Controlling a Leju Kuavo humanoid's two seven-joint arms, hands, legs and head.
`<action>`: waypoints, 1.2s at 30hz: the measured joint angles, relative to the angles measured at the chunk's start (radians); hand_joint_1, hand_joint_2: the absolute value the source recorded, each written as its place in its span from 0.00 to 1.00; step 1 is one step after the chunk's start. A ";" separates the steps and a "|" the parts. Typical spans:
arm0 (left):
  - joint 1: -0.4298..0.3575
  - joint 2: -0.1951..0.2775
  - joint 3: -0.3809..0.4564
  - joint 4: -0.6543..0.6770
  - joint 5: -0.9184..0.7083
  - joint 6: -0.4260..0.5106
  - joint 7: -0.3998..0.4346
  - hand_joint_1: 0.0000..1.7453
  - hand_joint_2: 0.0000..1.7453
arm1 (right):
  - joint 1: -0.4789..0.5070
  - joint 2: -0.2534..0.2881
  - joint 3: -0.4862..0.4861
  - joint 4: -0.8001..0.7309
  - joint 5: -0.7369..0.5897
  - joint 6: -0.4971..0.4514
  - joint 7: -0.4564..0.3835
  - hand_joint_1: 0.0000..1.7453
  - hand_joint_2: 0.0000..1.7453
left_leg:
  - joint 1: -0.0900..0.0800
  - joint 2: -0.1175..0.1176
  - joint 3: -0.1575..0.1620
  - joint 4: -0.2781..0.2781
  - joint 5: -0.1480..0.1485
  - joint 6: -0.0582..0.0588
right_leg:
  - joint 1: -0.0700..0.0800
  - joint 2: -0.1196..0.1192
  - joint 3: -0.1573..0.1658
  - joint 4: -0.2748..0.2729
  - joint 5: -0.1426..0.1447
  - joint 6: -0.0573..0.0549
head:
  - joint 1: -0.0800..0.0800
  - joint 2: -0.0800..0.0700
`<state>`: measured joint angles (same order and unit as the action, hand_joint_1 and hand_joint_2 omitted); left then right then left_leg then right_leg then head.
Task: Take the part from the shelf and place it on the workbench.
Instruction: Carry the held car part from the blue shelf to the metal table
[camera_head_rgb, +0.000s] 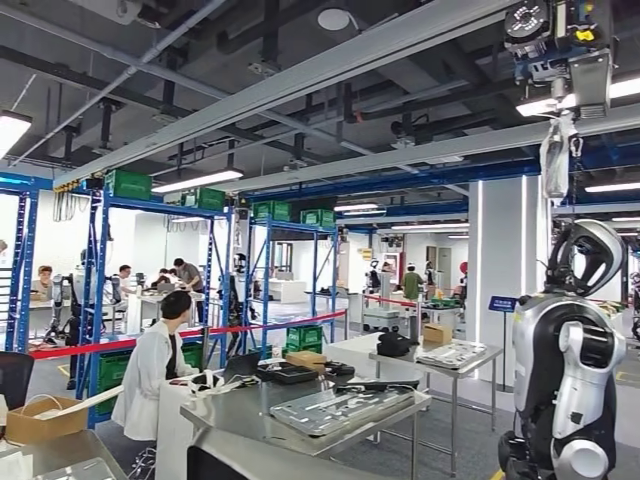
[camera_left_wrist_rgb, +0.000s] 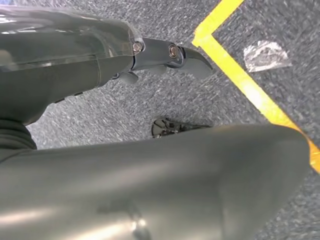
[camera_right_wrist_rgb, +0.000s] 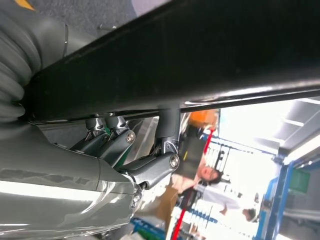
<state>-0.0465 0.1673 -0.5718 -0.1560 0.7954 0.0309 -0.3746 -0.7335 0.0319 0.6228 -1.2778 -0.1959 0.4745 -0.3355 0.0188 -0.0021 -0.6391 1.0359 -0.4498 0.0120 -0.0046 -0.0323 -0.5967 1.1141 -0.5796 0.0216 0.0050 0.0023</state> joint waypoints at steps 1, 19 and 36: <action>-0.001 0.000 0.000 0.000 0.004 -0.001 0.000 0.00 1.00 | 0.000 0.000 0.000 0.001 0.000 0.000 0.000 1.00 1.00 | -0.002 -0.008 -0.001 0.000 0.001 0.004 | 0.000 0.014 -0.031 0.069 -0.034 -0.001 | 0.000 0.000; -0.009 -0.005 -0.004 0.001 0.026 -0.006 0.027 0.00 1.00 | -0.005 -0.018 0.001 0.000 -0.009 -0.016 0.017 1.00 1.00 | 0.004 -0.014 -0.125 0.254 -0.110 -0.043 | 0.010 0.001 0.039 -0.128 0.099 -0.047 | 0.001 0.000; -0.018 0.001 -0.019 0.001 0.022 -0.021 -0.012 0.00 1.00 | 0.005 -0.032 -0.002 -0.011 -0.009 -0.025 0.019 1.00 1.00 | -0.014 -0.048 -0.007 0.009 0.003 0.008 | 0.007 0.035 -0.086 0.146 -0.016 -0.019 | 0.000 0.000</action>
<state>-0.0649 0.1685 -0.5906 -0.1549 0.8179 0.0102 -0.3862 -0.7286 -0.0002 0.6209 -1.2891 -0.2049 0.4494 -0.3162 0.0051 -0.0504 -0.6458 1.0452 -0.4468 0.0198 0.0027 0.0032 -0.6827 1.2601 -0.5956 0.0028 0.0048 0.0023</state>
